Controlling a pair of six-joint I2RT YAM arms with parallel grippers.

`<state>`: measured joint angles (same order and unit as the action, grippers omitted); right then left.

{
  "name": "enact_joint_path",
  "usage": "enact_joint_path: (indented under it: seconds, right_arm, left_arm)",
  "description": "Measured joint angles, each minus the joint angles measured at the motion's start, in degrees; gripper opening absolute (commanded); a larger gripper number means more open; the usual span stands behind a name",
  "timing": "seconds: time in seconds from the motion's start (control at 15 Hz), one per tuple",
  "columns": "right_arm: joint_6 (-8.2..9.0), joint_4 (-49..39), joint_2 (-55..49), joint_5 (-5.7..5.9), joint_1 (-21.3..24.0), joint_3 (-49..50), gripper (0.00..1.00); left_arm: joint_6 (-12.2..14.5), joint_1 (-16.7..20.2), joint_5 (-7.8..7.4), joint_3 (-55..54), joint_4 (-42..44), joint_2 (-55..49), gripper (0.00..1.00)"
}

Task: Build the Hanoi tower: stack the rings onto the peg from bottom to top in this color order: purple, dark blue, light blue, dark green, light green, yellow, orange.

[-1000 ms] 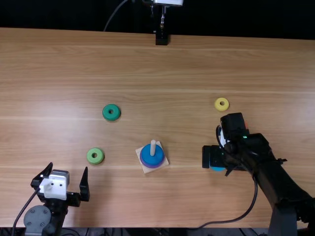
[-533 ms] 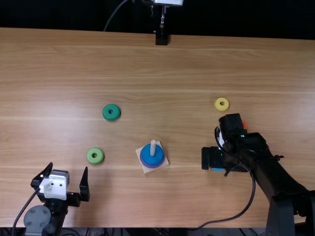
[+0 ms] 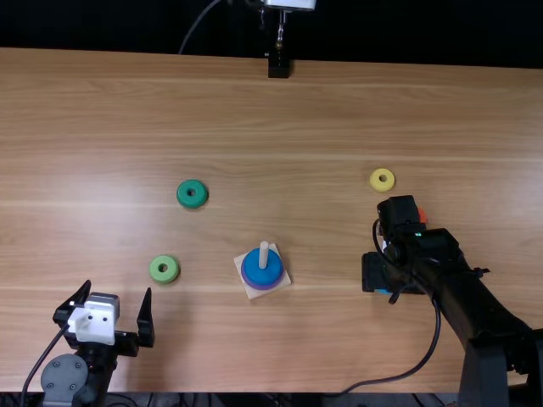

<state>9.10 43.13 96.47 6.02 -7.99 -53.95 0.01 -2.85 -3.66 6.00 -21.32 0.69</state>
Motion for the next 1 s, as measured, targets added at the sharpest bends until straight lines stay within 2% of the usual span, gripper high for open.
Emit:
enact_joint_path:
  seconds: [0.27,0.4,0.47,0.53,0.6,0.67,0.73,0.87,1.0]
  right_arm:
    - [0.04,3.23,-4.28,0.61,-1.09,-2.1,0.0]
    - [0.02,10.03,-6.84,0.83,-5.14,-10.32,0.0]
    - [0.04,13.86,-7.08,0.35,-7.32,-14.21,0.0]
    - [0.09,19.26,-7.19,-1.18,-9.7,-18.51,0.0]
    - [0.13,23.56,-7.19,-3.37,-11.63,-22.32,0.0]
    - [0.28,27.74,-7.17,-6.27,-13.22,-26.64,0.0]
    - [0.7,31.74,-7.17,-8.52,-14.56,-31.32,0.0]
    - [1.51,34.88,-7.04,-10.6,-16.76,-39.67,0.0]
    - [1.7,35.65,-4.35,-11.41,-19.56,-46.73,0.0]
  left_arm:
    - [0.02,0.02,0.02,0.0,0.0,-0.02,1.0]
    - [0.02,0.0,0.02,-0.02,0.04,-0.02,1.0]
    - [0.0,0.02,0.0,-0.02,0.02,-0.02,1.0]
    - [0.02,0.02,0.02,-0.02,0.02,0.0,1.0]
    - [0.02,0.0,0.02,-0.02,0.02,-0.02,1.0]
    - [0.02,0.0,0.0,0.0,0.02,0.0,1.0]
    - [0.04,0.0,0.04,-0.02,0.02,0.0,1.0]
    - [0.04,0.02,0.02,-0.02,0.0,-0.02,1.0]
    - [0.0,0.02,0.04,-0.02,0.02,0.0,1.0]
